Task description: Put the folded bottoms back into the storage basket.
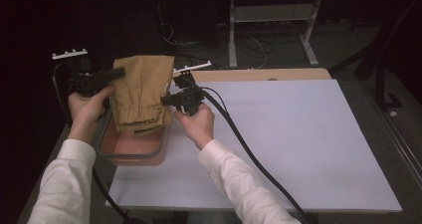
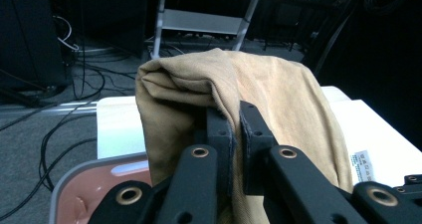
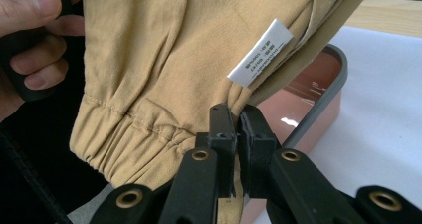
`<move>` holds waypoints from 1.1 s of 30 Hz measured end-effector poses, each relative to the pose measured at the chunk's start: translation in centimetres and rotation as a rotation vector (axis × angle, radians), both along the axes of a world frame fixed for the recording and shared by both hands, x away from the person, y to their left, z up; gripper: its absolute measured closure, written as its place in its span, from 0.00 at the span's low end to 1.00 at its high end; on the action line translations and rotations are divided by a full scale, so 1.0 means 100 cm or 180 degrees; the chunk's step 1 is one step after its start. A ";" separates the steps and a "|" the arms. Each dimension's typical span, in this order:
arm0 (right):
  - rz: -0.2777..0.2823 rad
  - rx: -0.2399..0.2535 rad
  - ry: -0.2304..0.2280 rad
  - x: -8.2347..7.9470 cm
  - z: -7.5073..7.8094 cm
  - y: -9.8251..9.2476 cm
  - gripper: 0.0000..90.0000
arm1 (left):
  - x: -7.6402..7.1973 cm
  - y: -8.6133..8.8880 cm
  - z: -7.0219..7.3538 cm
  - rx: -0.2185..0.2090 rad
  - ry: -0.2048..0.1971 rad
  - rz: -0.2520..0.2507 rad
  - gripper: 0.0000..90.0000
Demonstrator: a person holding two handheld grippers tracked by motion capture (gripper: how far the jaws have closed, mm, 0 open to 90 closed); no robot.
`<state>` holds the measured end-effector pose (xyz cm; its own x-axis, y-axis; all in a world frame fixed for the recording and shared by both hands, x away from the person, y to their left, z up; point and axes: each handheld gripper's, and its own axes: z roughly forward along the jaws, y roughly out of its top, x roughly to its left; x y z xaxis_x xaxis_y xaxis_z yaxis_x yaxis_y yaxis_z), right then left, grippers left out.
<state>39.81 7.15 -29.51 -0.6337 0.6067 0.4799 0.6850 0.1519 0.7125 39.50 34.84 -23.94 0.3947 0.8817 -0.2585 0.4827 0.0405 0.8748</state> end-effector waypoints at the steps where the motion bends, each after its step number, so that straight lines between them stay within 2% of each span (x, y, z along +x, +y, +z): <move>1: 0.0004 0.0003 -0.0004 0.000 -0.001 0.001 0.94 | 0.000 0.001 -0.001 -0.0001 -0.0001 0.0003 0.95; 12: 0.0002 0.0010 0.0008 0.001 -0.012 0.013 0.94 | 0.001 0.009 -0.011 0.0016 0.0021 0.0047 0.95; 33: 0.0029 -0.0002 0.0109 0.006 -0.037 0.036 0.94 | 0.004 0.029 -0.038 -0.0053 0.0122 0.0129 0.95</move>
<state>40.37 10.80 -33.25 -0.6225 0.6013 0.5010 0.7075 0.1587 0.6886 39.91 37.73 -27.77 0.3482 0.8922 -0.2876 0.5135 0.0751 0.8548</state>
